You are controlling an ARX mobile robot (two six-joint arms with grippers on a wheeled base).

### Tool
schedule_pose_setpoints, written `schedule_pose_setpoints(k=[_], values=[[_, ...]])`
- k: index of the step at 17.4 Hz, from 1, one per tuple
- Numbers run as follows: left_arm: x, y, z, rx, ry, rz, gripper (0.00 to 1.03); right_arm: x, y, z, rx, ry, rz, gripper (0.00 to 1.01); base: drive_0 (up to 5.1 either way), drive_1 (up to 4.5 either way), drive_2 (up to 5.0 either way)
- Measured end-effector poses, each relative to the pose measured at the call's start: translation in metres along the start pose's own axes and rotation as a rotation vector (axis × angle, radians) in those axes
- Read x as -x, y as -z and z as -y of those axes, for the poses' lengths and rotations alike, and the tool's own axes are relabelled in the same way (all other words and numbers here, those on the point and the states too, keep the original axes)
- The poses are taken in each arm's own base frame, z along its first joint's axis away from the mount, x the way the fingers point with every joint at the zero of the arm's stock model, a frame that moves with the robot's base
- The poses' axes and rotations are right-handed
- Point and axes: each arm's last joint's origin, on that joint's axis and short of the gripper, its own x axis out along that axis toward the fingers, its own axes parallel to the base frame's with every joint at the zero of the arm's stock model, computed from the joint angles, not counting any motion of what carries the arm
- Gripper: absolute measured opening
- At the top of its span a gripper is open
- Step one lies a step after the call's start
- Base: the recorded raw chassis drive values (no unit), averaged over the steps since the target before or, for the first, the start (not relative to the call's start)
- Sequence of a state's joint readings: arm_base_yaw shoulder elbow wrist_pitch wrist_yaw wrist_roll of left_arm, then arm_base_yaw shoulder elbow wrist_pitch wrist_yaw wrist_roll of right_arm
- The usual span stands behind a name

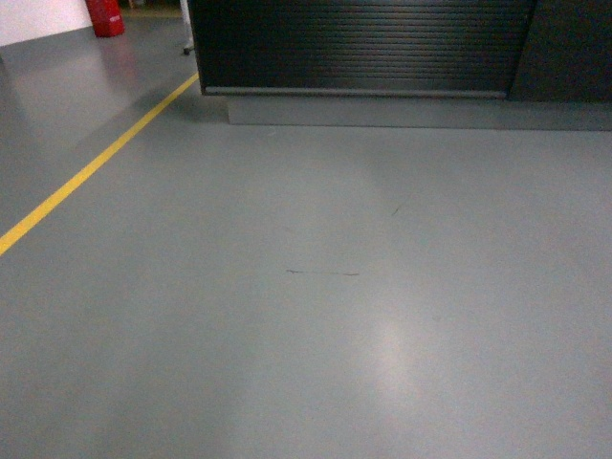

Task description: Place dark red mango on scale at checkout

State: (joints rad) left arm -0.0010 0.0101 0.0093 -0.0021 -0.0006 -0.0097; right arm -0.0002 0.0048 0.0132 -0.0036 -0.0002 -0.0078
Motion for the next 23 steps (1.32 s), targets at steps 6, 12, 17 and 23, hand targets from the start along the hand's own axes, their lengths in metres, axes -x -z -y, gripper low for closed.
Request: schedule_pose_setpoints(k=[6,12,17,23], values=[[0.0,0.0,0.0,0.0,0.0,0.0,0.98,0.0,0.0,0.0,0.0,0.0,0.0,0.98,0.0,0.0,0.0],[0.0,0.0,0.0,0.0,0.0,0.0,0.98,0.0,0.0,0.0,0.0,0.0,0.0,0.98,0.0,0.0,0.0],[0.0,0.0,0.0,0.0,0.0,0.0,0.98,0.0,0.0,0.0,0.0,0.0,0.0,0.98,0.0,0.0,0.0],[0.0,0.0,0.0,0.0,0.0,0.0,0.98,0.0,0.0,0.0,0.0,0.0,0.0,0.98,0.0,2.86,-2.9]])
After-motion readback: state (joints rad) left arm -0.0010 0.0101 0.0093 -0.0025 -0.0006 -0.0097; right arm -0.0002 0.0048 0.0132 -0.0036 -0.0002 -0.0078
